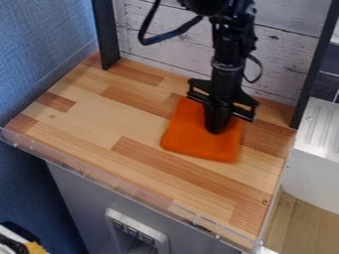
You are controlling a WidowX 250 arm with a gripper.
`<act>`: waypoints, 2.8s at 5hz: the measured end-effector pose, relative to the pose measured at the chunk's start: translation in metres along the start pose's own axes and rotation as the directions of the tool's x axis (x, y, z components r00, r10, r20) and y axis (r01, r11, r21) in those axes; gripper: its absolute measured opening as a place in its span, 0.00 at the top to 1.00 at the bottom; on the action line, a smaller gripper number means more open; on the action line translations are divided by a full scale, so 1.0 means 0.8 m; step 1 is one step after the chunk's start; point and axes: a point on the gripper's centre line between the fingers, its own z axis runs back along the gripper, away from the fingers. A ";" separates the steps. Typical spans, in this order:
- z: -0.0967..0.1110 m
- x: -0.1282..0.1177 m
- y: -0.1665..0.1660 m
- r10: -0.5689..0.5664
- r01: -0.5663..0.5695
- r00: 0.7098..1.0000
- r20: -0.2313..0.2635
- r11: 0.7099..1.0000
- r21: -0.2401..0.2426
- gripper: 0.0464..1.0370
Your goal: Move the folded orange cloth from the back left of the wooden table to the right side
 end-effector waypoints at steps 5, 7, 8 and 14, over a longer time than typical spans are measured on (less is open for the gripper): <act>0.013 0.004 -0.048 0.081 -0.081 0.997 -0.011 0.997 -0.001 0.55; 0.066 -0.006 -0.045 0.046 -0.046 0.999 -0.006 0.999 -0.009 0.04; 0.097 -0.011 -0.038 0.049 -0.049 0.999 0.014 0.999 -0.018 0.04; 0.147 -0.045 -0.051 0.063 -0.063 0.997 0.043 0.998 -0.002 0.04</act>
